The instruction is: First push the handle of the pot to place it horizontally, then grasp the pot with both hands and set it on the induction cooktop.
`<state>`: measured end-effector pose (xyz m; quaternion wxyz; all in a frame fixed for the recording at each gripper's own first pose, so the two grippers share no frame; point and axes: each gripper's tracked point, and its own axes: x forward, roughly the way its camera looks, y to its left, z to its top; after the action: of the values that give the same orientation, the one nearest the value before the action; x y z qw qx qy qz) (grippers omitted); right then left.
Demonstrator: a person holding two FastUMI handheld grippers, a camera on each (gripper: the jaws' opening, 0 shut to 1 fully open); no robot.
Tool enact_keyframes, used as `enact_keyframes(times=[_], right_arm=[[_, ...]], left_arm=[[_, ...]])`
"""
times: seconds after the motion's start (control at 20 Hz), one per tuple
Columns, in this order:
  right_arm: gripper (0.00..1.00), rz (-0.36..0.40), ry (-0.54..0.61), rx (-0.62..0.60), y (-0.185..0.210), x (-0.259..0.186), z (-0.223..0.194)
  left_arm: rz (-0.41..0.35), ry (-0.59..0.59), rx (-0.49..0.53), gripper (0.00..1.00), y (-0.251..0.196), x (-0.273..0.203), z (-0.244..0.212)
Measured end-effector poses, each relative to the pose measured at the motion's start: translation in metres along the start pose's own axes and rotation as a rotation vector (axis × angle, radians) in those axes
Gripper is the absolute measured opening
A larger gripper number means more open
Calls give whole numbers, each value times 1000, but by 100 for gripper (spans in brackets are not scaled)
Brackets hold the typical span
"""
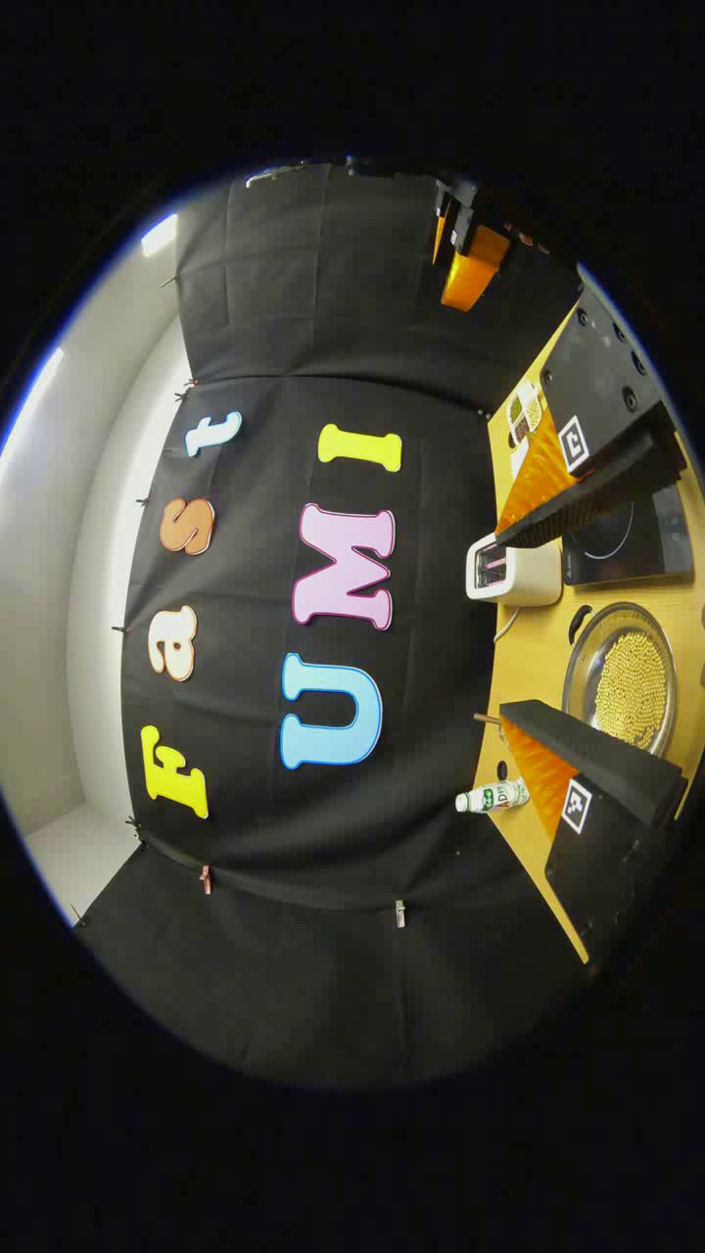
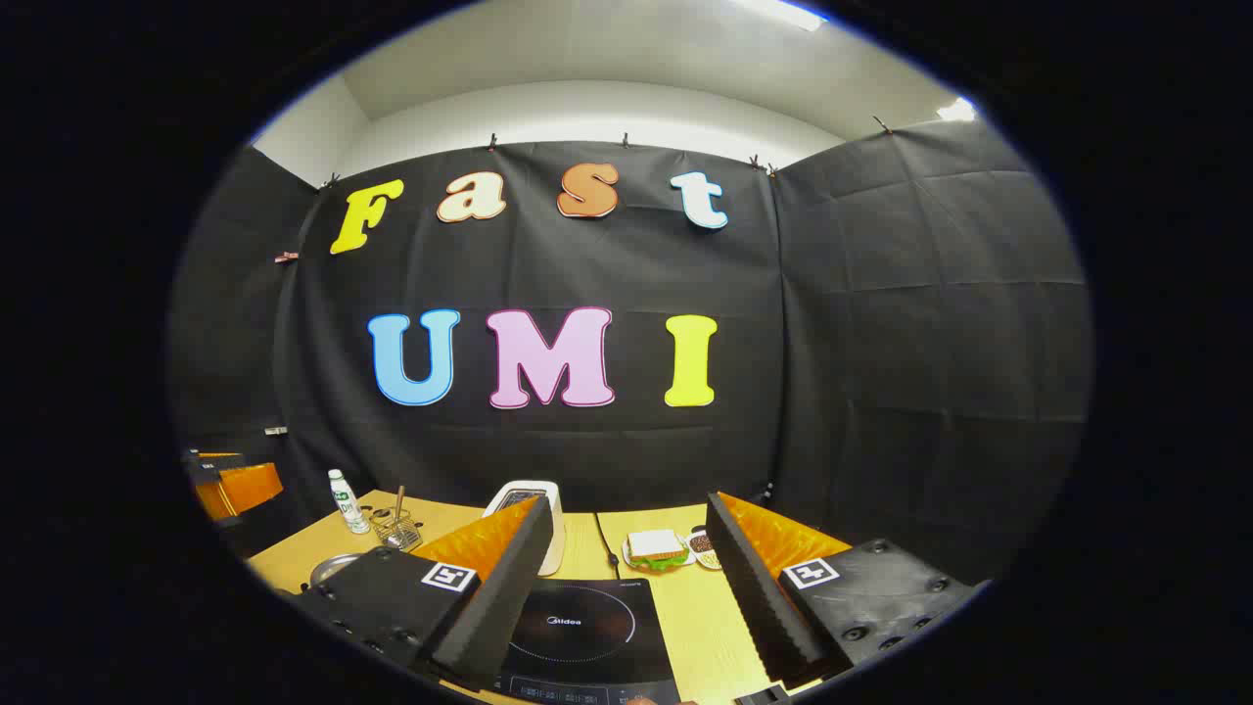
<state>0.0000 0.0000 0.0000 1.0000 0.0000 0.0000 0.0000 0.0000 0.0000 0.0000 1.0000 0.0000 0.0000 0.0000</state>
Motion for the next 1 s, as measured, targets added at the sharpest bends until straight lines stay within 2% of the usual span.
enact_keyframes(times=[0.45, 1.0], right_arm=[[98, -17, 0, 18, -7, -3, 2], [98, -7, -2, 5, -2, -12, 1]], left_arm=[[20, 16, -13, 98, 13, 0, -5], [5, 43, -1, 98, 13, -6, -18]])
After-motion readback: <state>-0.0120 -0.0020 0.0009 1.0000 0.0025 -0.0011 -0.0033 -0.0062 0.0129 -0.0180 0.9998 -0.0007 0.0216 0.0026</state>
